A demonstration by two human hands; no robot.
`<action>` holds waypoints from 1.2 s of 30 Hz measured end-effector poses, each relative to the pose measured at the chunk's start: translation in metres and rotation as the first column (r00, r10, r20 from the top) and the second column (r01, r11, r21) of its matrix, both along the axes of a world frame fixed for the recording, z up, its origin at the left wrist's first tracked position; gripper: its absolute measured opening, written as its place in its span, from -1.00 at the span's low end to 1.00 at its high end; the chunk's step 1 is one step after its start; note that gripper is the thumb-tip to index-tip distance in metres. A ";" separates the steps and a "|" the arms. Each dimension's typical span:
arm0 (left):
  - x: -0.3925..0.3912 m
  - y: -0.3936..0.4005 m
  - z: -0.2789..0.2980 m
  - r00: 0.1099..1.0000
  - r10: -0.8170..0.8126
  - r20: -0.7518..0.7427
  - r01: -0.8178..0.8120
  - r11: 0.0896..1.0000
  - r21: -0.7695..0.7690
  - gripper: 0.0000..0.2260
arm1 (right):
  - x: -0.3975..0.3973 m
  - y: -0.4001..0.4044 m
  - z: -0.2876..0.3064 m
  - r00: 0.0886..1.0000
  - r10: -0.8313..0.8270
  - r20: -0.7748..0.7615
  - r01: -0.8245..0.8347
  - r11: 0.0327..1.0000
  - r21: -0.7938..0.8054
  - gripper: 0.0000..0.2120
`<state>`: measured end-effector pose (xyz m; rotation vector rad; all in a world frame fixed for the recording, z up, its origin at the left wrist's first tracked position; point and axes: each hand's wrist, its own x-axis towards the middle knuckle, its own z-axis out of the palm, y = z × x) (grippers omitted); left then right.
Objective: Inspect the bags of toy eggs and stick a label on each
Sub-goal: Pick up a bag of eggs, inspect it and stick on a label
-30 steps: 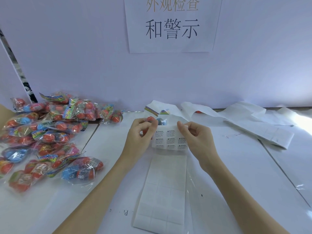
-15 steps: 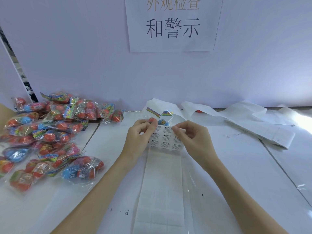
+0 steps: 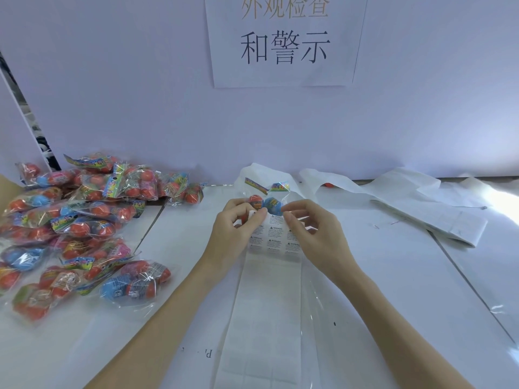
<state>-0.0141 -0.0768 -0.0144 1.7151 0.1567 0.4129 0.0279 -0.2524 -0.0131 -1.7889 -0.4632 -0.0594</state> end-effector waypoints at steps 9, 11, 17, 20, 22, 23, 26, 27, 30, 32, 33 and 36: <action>-0.001 -0.003 0.003 0.999 0.000 -0.036 -0.001 0.999 -0.039 -0.68 | -0.001 0.001 -0.001 0.996 0.063 0.057 -0.062 0.998 -0.026 -0.86; -0.002 -0.004 0.003 0.999 0.002 -0.042 -0.003 1.000 -0.029 -0.68 | -0.001 0.000 -0.001 0.996 0.065 0.069 -0.062 0.997 -0.043 -0.88; 0.000 -0.003 0.000 0.999 0.017 -0.045 -0.018 1.000 -0.019 -0.68 | -0.003 0.002 0.001 0.995 0.060 0.078 -0.060 0.998 -0.012 -0.78; 0.001 -0.002 -0.001 0.999 0.020 -0.046 -0.021 1.000 -0.023 -0.68 | -0.004 0.002 0.000 0.990 0.097 0.103 -0.093 0.995 -0.047 -0.74; 0.002 -0.001 -0.004 0.999 0.019 -0.048 -0.020 1.000 -0.015 -0.68 | -0.004 0.002 -0.001 0.988 0.102 0.115 -0.094 0.993 -0.075 -0.76; 0.002 -0.001 -0.004 0.999 0.019 -0.048 -0.020 1.000 -0.008 -0.68 | -0.004 0.003 -0.001 0.989 0.100 0.111 -0.092 0.993 -0.076 -0.78; 0.001 -0.003 -0.003 0.999 0.030 -0.031 -0.029 0.999 0.027 -0.68 | -0.003 0.002 -0.001 0.992 0.094 0.088 -0.090 0.995 -0.044 -0.78; 0.001 -0.003 -0.003 0.999 0.033 -0.022 -0.032 0.998 0.045 -0.70 | -0.003 0.002 -0.001 0.992 0.096 0.084 -0.093 0.995 -0.039 -0.77; 0.001 -0.001 -0.004 1.000 0.029 0.003 -0.029 0.996 0.082 -0.74 | -0.004 0.002 -0.001 0.991 0.114 0.072 -0.110 0.992 -0.061 -0.77; -0.001 -0.001 -0.004 0.999 0.024 0.022 -0.026 0.994 0.102 -0.70 | -0.004 0.003 -0.002 0.992 0.110 0.068 -0.103 0.990 -0.097 -0.80; -0.001 -0.002 -0.003 0.999 0.023 0.025 -0.026 0.993 0.112 -0.71 | -0.003 0.003 -0.003 0.992 0.108 0.068 -0.100 0.989 -0.111 -0.81; -0.001 -0.002 -0.004 0.999 0.030 0.020 -0.033 0.991 0.129 -0.75 | -0.003 0.002 -0.002 0.992 0.105 0.070 -0.098 0.991 -0.092 -0.81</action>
